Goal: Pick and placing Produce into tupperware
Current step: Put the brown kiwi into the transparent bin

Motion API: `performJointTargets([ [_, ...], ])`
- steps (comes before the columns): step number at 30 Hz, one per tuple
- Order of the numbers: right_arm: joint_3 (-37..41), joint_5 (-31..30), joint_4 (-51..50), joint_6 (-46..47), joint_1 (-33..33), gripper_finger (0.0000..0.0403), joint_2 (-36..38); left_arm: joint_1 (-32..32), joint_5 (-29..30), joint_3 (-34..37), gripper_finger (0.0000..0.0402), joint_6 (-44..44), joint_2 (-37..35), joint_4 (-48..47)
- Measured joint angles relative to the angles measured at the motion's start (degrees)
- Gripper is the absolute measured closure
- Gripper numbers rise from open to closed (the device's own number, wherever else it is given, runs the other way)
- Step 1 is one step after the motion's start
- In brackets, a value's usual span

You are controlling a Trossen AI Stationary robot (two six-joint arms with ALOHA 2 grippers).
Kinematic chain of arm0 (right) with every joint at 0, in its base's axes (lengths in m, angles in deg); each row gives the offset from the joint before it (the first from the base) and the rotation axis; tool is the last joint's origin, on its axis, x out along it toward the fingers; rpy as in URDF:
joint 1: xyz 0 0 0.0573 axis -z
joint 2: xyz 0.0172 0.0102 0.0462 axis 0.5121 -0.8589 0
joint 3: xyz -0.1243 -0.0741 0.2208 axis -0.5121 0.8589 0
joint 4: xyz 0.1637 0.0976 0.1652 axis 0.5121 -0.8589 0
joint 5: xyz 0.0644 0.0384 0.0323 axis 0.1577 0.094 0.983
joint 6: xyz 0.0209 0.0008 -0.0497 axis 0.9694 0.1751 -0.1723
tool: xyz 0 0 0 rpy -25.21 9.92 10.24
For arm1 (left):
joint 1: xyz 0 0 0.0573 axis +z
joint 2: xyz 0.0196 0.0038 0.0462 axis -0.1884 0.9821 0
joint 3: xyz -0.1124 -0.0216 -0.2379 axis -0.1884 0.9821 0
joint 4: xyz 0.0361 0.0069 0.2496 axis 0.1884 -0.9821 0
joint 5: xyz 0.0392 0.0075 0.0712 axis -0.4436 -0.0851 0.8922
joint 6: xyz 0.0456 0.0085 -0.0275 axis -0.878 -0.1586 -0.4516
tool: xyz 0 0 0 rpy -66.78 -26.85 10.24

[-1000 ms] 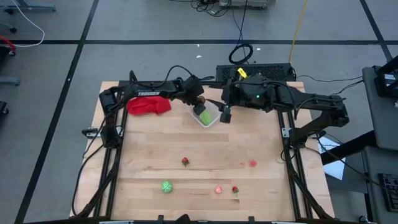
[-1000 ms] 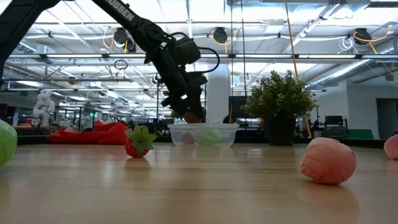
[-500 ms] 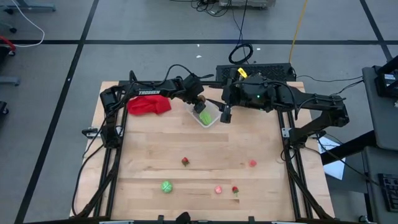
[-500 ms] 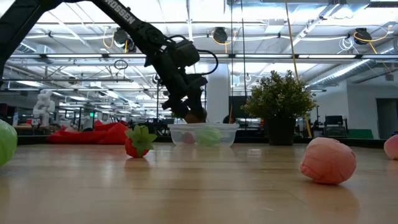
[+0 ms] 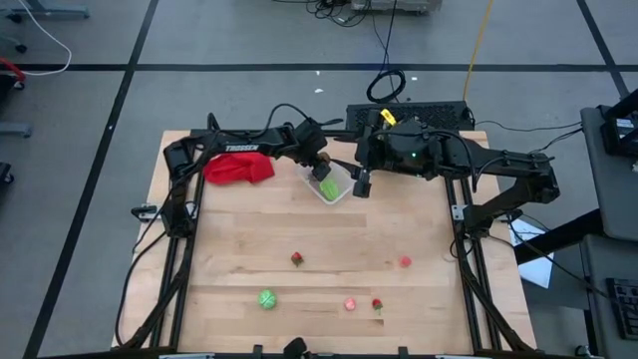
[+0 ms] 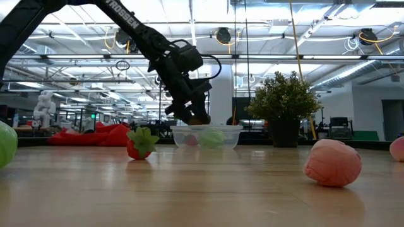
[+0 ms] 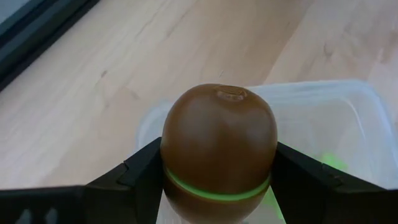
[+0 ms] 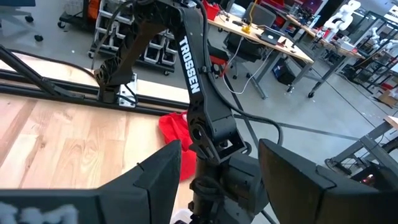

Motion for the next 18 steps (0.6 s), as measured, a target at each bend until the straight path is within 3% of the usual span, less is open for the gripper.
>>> performJointTargets([
  [18, 0.0, 0.0, 0.0, -0.9, -1.4, 0.0197, 0.0, 0.5, -1.3, 0.0, 0.0160, 0.6, 1.6, 0.3],
])
